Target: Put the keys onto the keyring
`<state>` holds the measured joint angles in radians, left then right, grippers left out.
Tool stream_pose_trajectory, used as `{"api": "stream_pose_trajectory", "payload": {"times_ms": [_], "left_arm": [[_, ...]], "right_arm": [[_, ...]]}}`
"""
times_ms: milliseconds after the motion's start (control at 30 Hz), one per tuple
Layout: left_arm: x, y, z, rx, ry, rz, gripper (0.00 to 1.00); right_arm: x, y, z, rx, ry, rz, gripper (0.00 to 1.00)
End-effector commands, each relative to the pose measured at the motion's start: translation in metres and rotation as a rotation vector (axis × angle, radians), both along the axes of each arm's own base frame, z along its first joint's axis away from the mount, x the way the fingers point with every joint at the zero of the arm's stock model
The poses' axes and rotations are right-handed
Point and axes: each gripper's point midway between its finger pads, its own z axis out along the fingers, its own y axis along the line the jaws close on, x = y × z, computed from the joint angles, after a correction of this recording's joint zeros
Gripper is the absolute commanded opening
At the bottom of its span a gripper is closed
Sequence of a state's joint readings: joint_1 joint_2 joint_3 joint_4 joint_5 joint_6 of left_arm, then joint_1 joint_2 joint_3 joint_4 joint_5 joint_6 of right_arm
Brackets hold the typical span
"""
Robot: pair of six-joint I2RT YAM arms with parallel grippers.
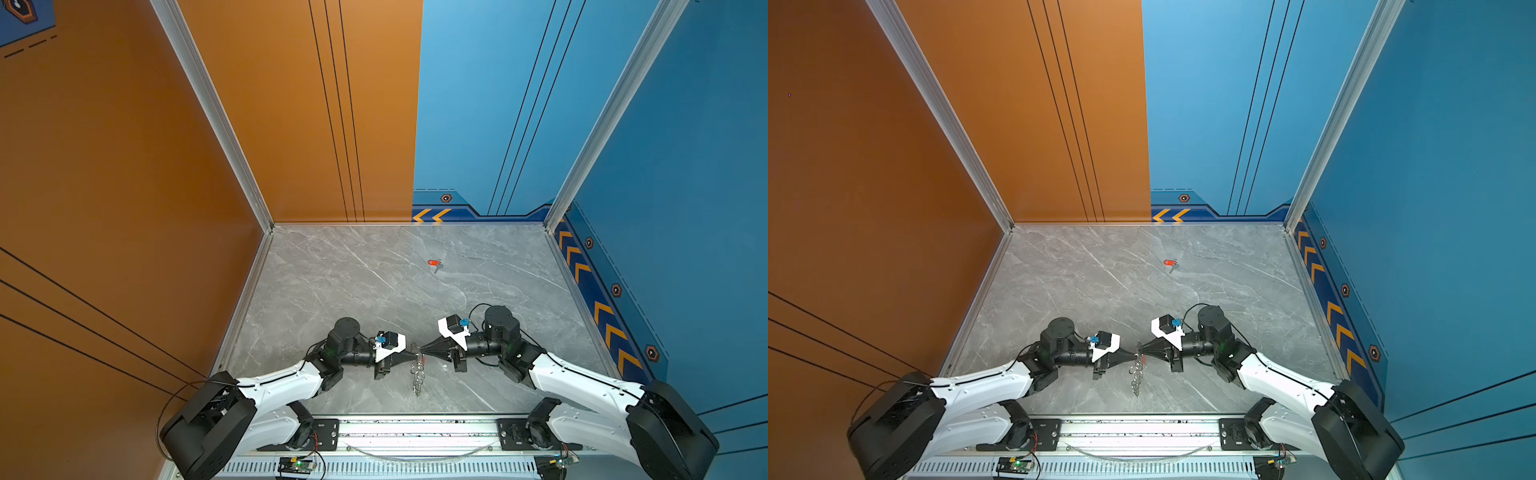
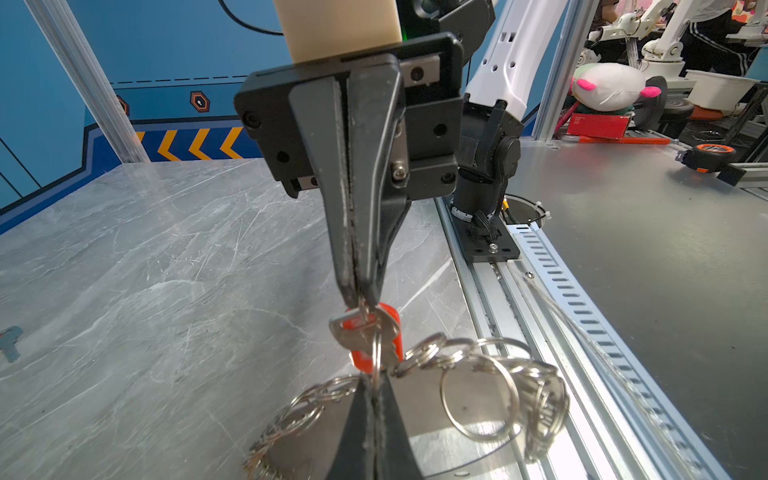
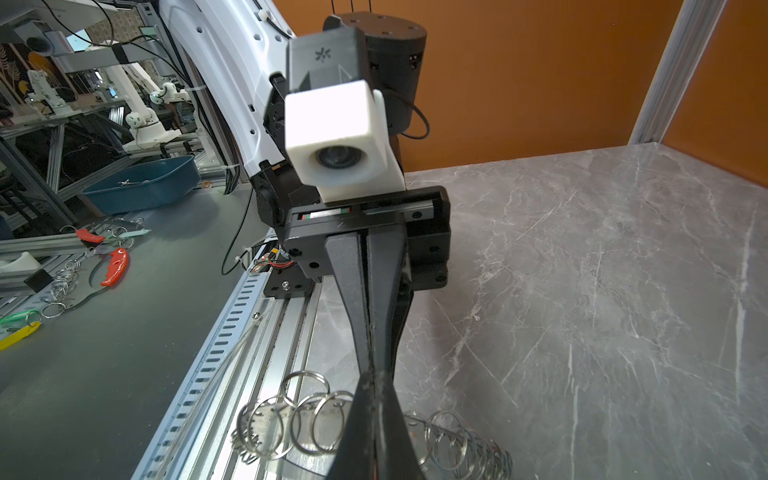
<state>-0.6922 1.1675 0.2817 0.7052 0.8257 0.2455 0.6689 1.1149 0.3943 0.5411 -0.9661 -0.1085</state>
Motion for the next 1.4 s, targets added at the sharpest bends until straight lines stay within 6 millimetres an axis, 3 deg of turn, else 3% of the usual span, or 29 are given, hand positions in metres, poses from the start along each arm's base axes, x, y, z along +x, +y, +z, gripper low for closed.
{"api": "stream_pose_trajectory", "payload": {"times_ms": [0, 1367], "left_arm": [[0.003, -0.003, 0.016, -0.042, -0.023, -0.021, 0.0], [0.002, -0.004, 0.018, -0.05, -0.008, -0.036, 0.0]], "right_arm": [[-0.008, 0.0, 0.004, 0.024, -0.032, 0.038, 0.0], [-0.006, 0.003, -0.01, -0.015, -0.065, 0.032, 0.0]]}}
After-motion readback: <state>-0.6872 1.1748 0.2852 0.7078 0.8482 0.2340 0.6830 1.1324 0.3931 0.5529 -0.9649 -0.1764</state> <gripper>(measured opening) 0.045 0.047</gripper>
